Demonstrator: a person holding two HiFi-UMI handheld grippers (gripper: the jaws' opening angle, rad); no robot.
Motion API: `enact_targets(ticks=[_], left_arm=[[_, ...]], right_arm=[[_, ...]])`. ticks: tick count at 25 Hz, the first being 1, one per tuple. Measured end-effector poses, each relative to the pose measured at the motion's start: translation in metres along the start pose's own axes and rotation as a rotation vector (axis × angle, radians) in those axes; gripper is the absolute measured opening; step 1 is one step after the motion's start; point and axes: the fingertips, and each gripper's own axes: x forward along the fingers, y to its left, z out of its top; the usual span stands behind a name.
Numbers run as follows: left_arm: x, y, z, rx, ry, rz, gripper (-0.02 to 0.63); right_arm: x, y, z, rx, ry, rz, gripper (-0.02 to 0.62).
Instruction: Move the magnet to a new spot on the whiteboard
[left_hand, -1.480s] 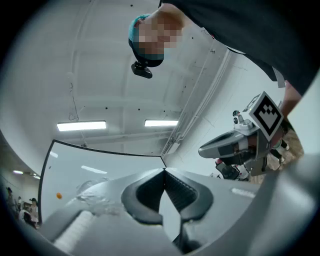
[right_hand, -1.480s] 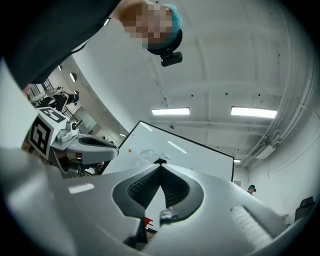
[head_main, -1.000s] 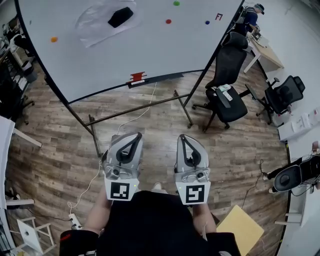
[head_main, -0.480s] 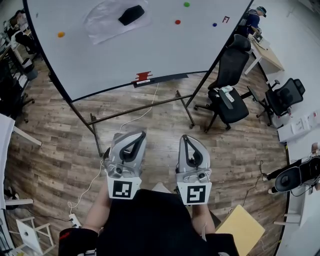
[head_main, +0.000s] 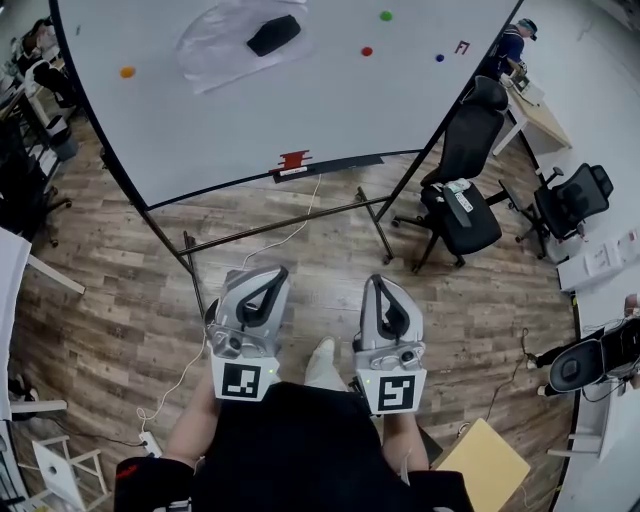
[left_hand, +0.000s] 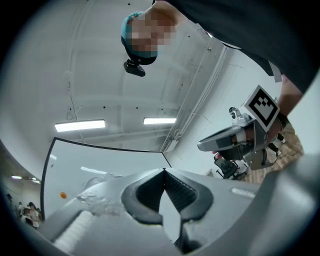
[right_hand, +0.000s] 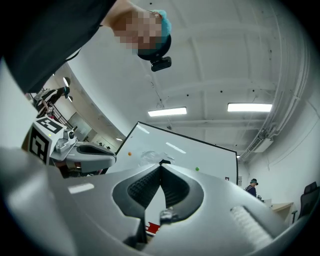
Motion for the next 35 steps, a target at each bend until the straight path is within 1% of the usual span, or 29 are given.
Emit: enact_targets(ticks=[8, 13, 16, 20, 24, 30, 35], left_arm=[[0.044, -0.003, -0.033, -0.002, 0.032, 0.002, 0.002], [0.087, -0.008, -0.053, 0.003, 0.034, 0.0, 0.002], [0.114, -0.012, -0.062, 0.009, 0.034, 0.001, 0.002], [0.148, -0.016, -0.076, 0.018, 0.047, 0.009, 0.002], [0.182, -0.022, -0.09, 0.033, 0.067, 0.02, 0.002], [0.231, -0.036, -0.107, 0.056, 0.087, 0.052, 0.002], [0.258, -0.045, -0.119, 0.073, 0.114, 0.088, 0.002]], right_arm=[[0.031, -0.035, -0.037, 0.029, 0.014, 0.015, 0.002], [0.056, -0.069, -0.065, 0.056, 0.031, 0.017, 0.0], [0.07, -0.094, -0.079, 0.054, 0.029, 0.011, 0.0], [0.089, -0.122, -0.098, 0.077, 0.025, 0.009, -0.003], [0.108, -0.147, -0.116, 0.107, 0.011, 0.039, -0.011], [0.128, -0.189, -0.14, 0.12, -0.016, 0.074, -0.011], [0.136, -0.215, -0.158, 0.129, -0.022, 0.122, -0.011]])
